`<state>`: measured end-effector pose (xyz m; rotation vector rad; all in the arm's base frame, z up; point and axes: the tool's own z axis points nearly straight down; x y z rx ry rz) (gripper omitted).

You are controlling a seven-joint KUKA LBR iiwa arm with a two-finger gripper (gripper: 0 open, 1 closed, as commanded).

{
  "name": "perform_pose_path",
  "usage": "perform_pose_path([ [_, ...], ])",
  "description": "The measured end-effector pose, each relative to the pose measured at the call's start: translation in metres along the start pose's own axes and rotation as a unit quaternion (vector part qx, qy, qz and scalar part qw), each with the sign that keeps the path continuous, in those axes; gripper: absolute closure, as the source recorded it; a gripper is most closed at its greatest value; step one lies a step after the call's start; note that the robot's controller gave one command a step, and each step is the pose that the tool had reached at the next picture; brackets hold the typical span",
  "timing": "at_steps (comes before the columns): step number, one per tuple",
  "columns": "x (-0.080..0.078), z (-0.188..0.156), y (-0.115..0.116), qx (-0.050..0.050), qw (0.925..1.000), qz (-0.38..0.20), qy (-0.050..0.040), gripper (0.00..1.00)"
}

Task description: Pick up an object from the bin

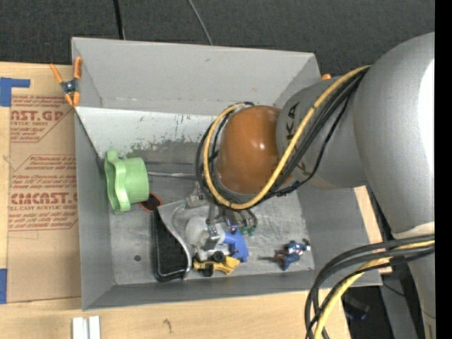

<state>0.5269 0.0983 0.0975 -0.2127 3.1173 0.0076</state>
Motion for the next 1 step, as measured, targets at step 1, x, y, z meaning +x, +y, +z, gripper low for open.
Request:
perform_pose_path([
  [1,0.0000,0.0000,0.0000,0.000,1.0000,0.000,0.0000,1.00],
])
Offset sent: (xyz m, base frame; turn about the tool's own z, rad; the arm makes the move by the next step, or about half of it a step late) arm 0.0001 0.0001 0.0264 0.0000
